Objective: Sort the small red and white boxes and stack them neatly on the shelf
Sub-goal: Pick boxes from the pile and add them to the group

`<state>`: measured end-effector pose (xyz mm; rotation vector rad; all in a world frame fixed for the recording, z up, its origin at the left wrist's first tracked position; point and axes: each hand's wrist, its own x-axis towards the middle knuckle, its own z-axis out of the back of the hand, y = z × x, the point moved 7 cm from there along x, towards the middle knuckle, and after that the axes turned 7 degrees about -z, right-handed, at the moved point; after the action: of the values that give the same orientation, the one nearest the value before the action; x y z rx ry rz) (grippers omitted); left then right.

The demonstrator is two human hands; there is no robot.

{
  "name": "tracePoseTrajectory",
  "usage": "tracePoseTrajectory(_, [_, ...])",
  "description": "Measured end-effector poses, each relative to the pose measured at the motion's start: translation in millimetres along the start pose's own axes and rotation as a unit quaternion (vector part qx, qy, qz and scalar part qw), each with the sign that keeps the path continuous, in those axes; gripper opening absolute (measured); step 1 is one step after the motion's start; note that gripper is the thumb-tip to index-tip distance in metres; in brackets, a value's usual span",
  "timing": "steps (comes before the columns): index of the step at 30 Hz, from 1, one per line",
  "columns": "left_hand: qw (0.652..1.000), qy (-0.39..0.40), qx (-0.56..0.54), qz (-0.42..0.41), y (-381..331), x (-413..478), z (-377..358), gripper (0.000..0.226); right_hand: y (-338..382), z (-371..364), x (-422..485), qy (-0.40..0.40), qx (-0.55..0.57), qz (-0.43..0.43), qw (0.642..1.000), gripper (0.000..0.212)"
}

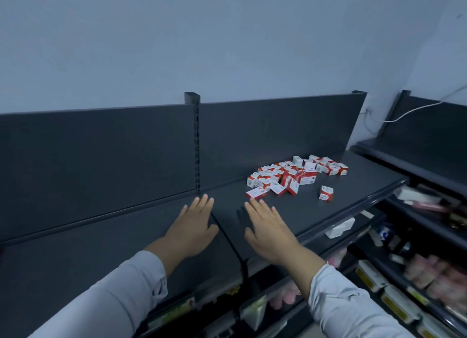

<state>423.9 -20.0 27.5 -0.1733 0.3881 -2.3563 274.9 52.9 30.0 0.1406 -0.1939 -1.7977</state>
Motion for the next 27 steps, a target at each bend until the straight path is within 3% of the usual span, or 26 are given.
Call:
tracePoseTrajectory(8, [1.000, 0.019, -0.010, -0.014, -77, 63, -32, 0.068, -97, 29, -2, -0.022, 0.022, -0.013, 0.999, 0.064])
tracePoseTrajectory(19, [0.999, 0.029, -0.005, -0.037, -109, 154, -45, 0.069, -177, 44, 29, -0.031, 0.036, -0.054, 0.997, 0.066])
tracePoseTrajectory(27, [0.997, 0.032, -0.027, -0.058, -136, 245, -53, 0.068, -236, 54, 79, -0.017, -0.013, -0.084, 0.996, 0.068])
